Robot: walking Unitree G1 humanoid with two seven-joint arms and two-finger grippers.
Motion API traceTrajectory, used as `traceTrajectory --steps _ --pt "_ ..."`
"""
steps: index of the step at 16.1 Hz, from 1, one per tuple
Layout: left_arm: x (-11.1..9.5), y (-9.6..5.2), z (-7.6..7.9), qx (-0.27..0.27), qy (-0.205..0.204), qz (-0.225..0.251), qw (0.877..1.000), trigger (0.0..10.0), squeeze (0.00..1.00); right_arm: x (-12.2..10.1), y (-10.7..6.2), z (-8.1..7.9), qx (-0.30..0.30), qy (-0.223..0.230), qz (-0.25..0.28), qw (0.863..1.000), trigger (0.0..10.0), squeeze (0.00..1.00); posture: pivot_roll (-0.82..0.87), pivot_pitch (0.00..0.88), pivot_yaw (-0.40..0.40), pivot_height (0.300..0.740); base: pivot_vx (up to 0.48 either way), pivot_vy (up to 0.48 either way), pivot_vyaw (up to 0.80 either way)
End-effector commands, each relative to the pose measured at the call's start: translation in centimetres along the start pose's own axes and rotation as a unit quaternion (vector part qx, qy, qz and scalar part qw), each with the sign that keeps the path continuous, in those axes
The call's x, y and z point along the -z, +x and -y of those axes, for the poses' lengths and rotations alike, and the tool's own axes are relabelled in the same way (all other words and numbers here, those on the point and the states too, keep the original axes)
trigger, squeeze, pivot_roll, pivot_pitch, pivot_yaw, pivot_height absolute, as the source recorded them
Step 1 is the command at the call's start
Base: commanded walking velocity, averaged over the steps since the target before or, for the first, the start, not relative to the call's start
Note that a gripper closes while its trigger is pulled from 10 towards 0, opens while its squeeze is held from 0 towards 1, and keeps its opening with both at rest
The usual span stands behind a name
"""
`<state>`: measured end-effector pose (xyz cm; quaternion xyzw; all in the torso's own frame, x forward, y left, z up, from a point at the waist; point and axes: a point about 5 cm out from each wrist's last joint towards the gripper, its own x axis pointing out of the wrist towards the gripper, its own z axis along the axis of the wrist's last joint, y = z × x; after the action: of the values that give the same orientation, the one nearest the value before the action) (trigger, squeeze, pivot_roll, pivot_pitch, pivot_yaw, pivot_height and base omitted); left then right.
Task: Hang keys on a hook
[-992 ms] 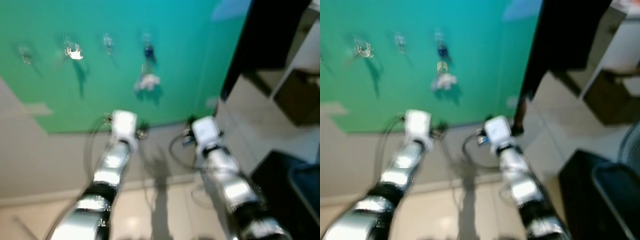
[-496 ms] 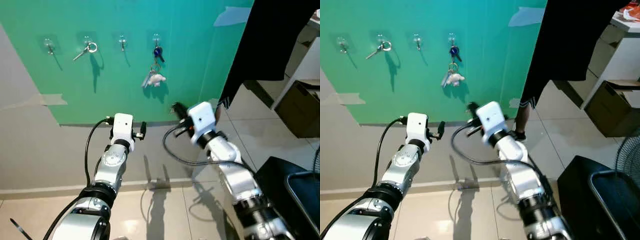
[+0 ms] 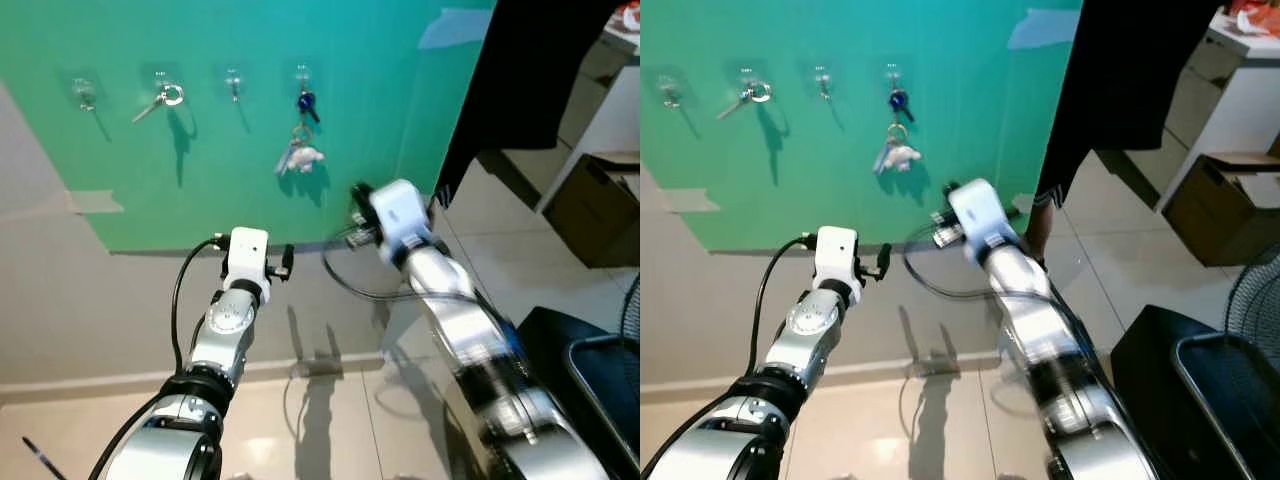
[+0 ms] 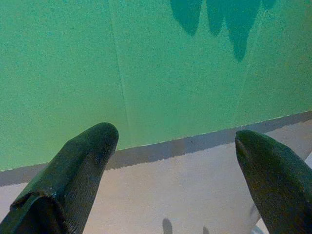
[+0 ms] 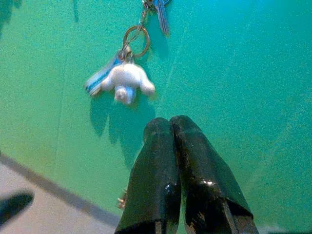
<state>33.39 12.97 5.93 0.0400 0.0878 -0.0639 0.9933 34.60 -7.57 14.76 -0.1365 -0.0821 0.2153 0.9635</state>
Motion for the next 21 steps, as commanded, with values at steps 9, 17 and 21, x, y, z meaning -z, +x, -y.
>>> traceTrajectory --steps 9,17,21 --pt "0.1 -0.3 0.1 -0.006 0.0 0.006 1.0 10.0 0.0 -4.5 4.0 0.2 0.005 0.008 0.042 0.999 10.0 0.0 -0.02 0.0 -0.048 0.74 0.0 0.0 0.0" --pt "0.1 -0.2 1.0 0.011 -0.005 0.003 1.0 10.0 0.0 -4.5 2.5 0.5 0.022 0.007 0.018 1.0 10.0 0.0 -0.06 0.0 -0.026 0.74 0.0 0.0 0.0" --pt "0.1 -0.2 1.2 0.012 -0.005 0.003 1.0 10.0 0.0 -5.8 3.4 2.0 0.03 -0.017 0.03 0.999 10.0 0.0 -0.05 0.0 -0.038 0.74 0.0 0.0 0.0"
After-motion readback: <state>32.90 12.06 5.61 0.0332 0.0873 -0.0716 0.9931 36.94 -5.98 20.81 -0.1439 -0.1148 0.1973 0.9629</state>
